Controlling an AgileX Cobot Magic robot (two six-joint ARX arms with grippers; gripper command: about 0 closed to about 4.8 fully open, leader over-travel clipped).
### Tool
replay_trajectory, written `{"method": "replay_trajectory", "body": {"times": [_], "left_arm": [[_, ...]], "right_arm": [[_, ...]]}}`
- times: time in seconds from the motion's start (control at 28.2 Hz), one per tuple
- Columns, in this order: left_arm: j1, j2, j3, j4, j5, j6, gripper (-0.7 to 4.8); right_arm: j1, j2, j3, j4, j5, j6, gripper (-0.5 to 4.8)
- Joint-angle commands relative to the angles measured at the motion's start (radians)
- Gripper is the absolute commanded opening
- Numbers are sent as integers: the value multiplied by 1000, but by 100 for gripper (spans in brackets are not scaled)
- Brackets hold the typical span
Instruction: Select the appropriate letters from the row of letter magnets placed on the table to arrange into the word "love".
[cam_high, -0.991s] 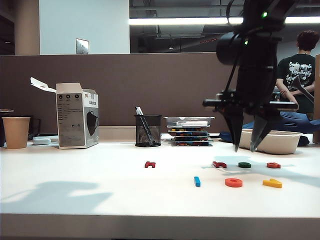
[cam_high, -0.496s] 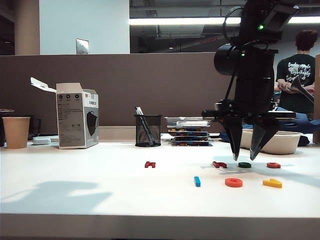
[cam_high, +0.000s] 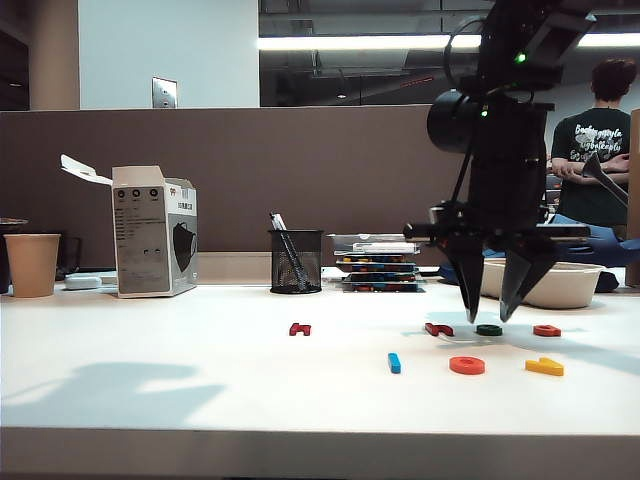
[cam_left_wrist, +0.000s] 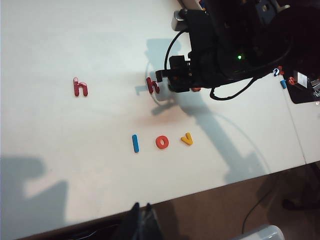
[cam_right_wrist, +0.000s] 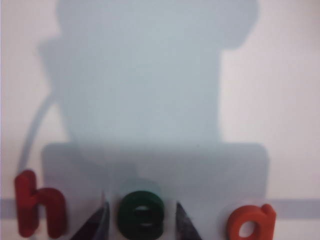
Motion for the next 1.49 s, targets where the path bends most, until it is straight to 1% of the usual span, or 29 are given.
{"method": "replay_trajectory", "body": {"times": [0.04, 0.39, 0.53, 0.6, 0.78, 0.85, 1.49], "left_arm": [[-1, -2, 3, 8, -3, -2, -5], [-1, -2, 3, 8, -3, -2, -5], [-1, -2, 3, 8, -3, -2, -5], [-1, -2, 3, 8, -3, -2, -5], [-1, -2, 3, 8, -3, -2, -5], [-1, -2, 3, 8, -3, -2, -5], [-1, -2, 3, 8, -3, -2, -5]], "right_arm": [[0, 8, 2, -2, -3, 3, 163], [1, 40, 1, -40, -14, 3, 162], [1, 41, 1, -56, -14, 3, 157], [1, 40, 1, -59, -14, 3, 143], [1, 40, 1, -63, -14, 3, 141], [1, 40, 1, -63, -14, 3, 93], [-1, 37, 5, -60, -10, 2, 94]]}}
